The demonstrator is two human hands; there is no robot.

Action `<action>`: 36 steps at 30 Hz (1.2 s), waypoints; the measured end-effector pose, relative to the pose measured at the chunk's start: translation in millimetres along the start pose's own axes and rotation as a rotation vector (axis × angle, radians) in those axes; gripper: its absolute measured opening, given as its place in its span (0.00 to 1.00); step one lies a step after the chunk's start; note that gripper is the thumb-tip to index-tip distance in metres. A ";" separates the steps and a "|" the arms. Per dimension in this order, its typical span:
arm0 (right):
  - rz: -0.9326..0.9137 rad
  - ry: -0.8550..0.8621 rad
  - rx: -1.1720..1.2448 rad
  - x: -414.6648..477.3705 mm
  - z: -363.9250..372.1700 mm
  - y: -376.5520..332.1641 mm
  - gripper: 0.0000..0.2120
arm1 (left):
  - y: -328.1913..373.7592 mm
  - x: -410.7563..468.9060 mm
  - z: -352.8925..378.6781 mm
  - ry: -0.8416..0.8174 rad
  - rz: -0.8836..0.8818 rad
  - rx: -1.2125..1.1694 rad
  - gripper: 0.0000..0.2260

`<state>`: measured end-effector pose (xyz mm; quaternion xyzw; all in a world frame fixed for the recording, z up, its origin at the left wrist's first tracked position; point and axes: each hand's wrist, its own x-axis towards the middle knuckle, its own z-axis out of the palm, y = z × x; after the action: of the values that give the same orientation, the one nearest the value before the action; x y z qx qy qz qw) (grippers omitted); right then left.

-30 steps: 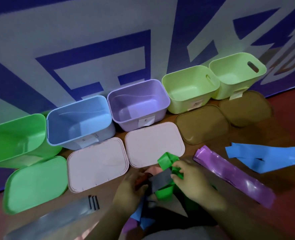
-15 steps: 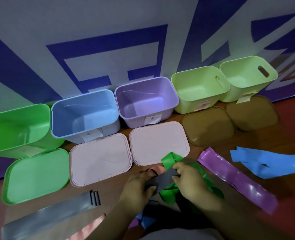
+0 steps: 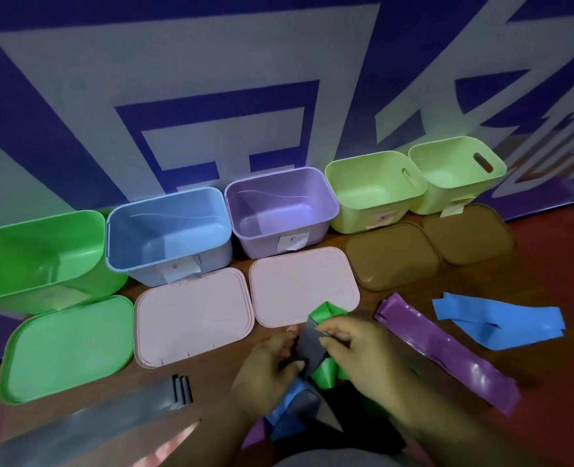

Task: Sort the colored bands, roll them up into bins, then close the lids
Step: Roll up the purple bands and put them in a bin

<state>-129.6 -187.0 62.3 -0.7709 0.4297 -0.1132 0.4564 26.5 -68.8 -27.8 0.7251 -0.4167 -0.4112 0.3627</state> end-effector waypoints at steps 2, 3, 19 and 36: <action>0.026 -0.033 0.094 -3.1 -2.5 -12.7 0.11 | 11.0 -7.6 -3.8 0.023 0.013 -0.151 0.18; 0.022 -0.034 0.120 -4.4 -4.6 -19.4 0.12 | 18.2 -11.0 -5.8 0.018 0.011 -0.245 0.18; 0.077 0.159 0.552 -3.2 -5.4 -73.3 0.09 | 56.4 -74.5 -57.4 -0.096 -0.004 -0.581 0.16; 0.162 0.090 0.636 2.6 102.4 -107.6 0.09 | -20.0 -154.5 -142.9 0.001 -0.045 -0.473 0.22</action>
<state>-9.8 -103.9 90.8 -0.5475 0.4524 -0.2389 0.6622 112.5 104.6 57.2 0.6293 -0.2922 -0.5050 0.5135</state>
